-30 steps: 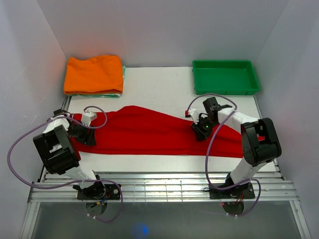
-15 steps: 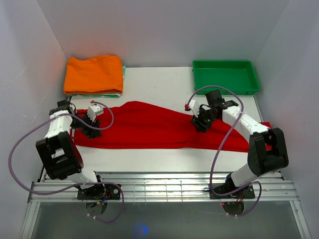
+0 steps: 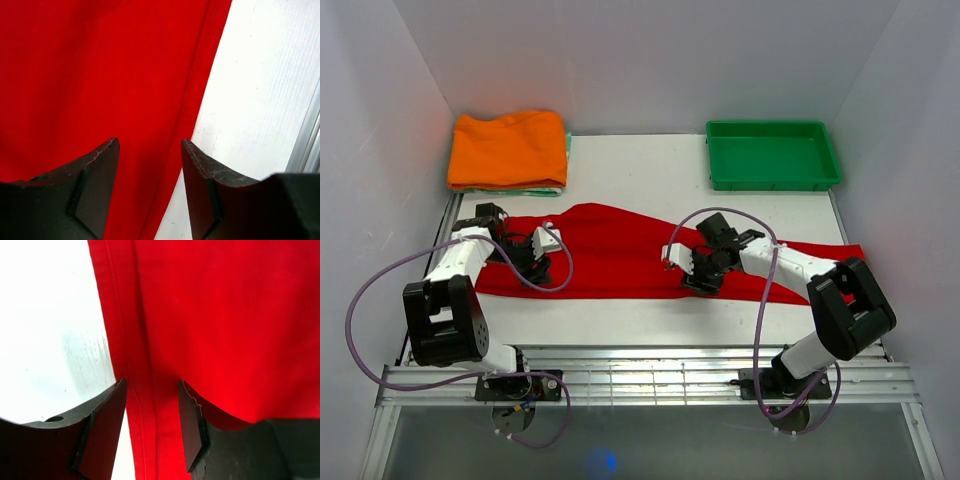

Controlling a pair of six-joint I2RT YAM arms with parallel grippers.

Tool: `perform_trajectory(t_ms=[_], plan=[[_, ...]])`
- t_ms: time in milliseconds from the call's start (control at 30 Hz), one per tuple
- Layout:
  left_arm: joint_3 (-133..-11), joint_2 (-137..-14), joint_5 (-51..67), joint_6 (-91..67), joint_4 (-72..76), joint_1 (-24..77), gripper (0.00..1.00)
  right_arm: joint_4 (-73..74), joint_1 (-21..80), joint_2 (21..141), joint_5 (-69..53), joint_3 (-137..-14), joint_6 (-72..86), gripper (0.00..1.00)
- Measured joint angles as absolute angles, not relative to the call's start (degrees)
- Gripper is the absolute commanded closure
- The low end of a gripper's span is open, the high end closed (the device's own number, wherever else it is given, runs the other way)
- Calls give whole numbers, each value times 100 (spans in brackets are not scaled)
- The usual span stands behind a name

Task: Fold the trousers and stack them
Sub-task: Fold the trousers

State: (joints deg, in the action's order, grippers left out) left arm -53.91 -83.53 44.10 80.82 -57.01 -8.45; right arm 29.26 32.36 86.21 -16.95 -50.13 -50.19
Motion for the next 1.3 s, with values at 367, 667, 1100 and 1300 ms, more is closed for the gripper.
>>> perform_trajectory(t_ms=[367,667,1100,1300], plan=[[-5054,-8324,4130,8230,-5463,-838,36,2137,3581,8691,-1109,-4613,-4886,60],[-5037,-8178,4134,8350,-5507,-838,37,2390,3575,8372,-1153,-4722,-4847,39],[-5074,-8178,4150,8350,-5507,-838,37,2392,3503,8796,-1376,-5109,-4834,59],[-5074,-8208,4147,8322,-5476,-838,36,2287,3494,8908,-1339,-4958,-4932,57]])
